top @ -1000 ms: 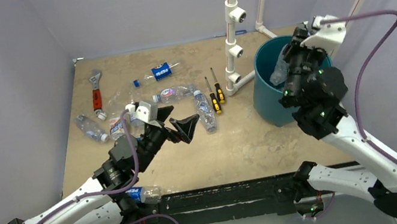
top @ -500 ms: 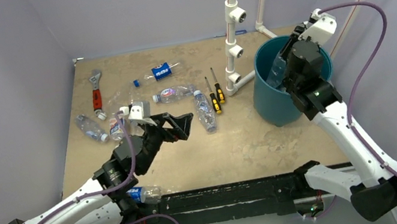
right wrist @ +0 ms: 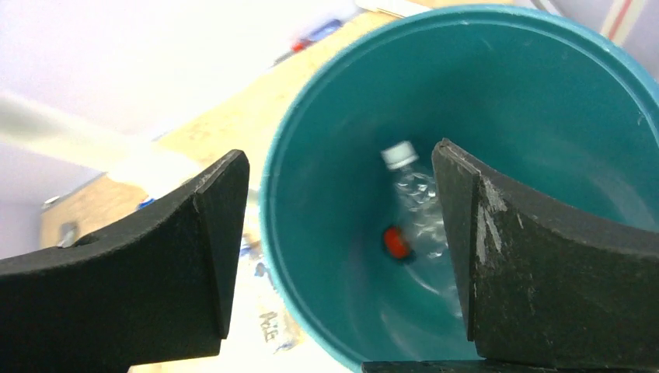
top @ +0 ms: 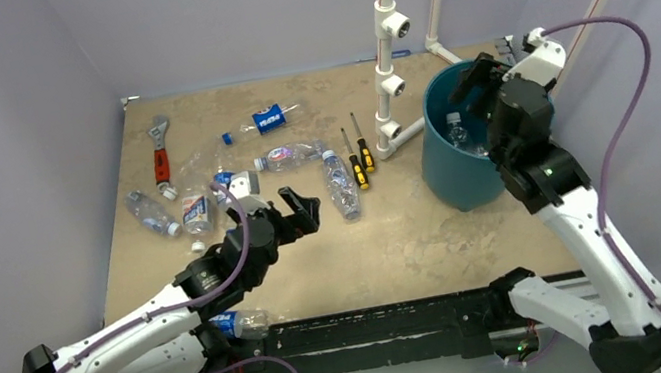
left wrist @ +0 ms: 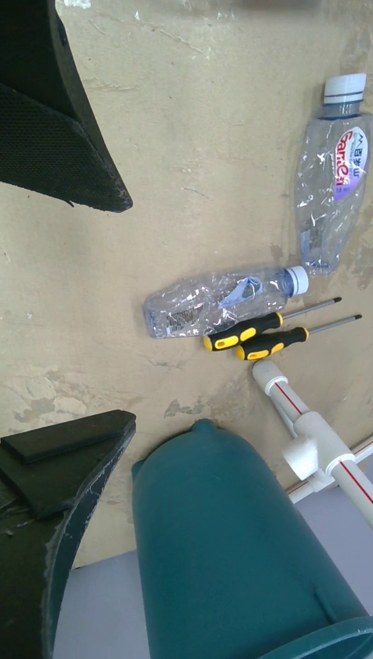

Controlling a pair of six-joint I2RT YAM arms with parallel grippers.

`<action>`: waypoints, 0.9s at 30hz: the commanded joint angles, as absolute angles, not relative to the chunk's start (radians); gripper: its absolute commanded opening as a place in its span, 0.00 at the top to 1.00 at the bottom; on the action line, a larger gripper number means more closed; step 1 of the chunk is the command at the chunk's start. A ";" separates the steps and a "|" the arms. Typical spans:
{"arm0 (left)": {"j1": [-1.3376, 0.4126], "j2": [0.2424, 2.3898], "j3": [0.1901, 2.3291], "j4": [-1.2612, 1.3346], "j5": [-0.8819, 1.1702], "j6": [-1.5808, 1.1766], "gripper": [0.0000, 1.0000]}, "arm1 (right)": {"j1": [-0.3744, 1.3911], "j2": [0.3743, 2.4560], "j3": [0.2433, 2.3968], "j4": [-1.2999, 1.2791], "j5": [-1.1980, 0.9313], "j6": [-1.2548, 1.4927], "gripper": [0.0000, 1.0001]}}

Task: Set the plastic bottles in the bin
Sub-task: Place the plastic bottle in the trash bin, then pick up the plastic bottle at the center of the board.

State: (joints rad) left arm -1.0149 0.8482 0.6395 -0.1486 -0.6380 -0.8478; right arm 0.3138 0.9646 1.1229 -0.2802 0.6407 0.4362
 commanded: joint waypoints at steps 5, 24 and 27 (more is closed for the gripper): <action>-1.014 0.941 0.648 -0.036 -0.567 -0.824 0.01 | 0.311 0.727 1.130 -0.202 -0.063 0.316 0.16; -0.842 1.642 0.962 0.057 -0.337 -0.865 0.01 | 0.350 0.473 0.843 -0.122 -0.473 0.387 0.19; -0.844 1.723 1.024 0.040 -0.319 -0.846 0.01 | 0.360 0.459 0.831 -0.127 -0.454 0.382 0.20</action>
